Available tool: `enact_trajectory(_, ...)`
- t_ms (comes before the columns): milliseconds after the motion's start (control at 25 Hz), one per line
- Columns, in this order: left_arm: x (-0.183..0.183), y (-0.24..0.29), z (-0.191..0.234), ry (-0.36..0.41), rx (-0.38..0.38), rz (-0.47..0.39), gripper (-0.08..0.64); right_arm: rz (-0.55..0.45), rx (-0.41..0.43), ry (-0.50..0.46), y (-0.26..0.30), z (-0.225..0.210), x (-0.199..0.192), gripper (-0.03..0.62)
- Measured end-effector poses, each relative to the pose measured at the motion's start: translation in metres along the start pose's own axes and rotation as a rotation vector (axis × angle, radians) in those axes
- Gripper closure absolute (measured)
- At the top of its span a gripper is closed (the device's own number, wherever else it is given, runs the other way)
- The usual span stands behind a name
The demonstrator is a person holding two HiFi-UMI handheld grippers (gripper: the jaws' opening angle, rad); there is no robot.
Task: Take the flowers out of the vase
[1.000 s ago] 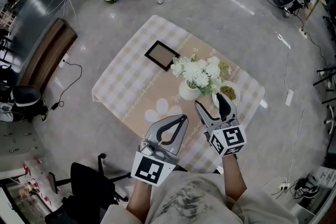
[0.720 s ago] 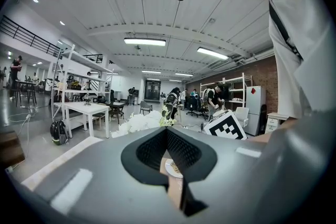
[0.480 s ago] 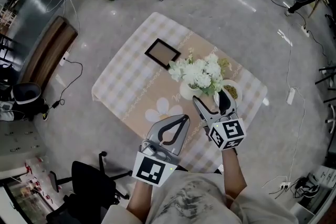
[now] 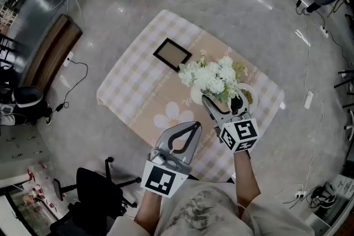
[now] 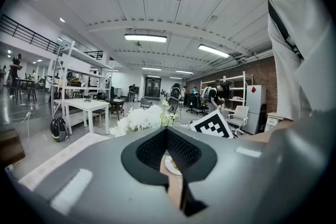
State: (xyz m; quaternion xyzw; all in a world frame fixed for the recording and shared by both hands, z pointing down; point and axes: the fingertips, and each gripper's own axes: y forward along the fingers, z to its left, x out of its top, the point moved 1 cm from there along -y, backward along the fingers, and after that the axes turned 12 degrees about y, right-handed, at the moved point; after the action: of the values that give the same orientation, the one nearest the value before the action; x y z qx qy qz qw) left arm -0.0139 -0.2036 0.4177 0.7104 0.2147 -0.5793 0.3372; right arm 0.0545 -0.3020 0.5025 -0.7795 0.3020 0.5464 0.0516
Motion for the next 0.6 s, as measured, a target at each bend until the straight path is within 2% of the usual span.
enact_trajectory(360, -0.007, 0.003, 0.001, -0.003, 0.002, 0.018, 0.551, -0.016, 0.049, -0.002, 0.011, 0.0, 0.006, 0.199)
enact_trajectory(600, -0.008, 0.005, 0.001, -0.008, 0.002, 0.028, 0.551, -0.02, 0.112, -0.044, 0.016, 0.005, 0.013, 0.199)
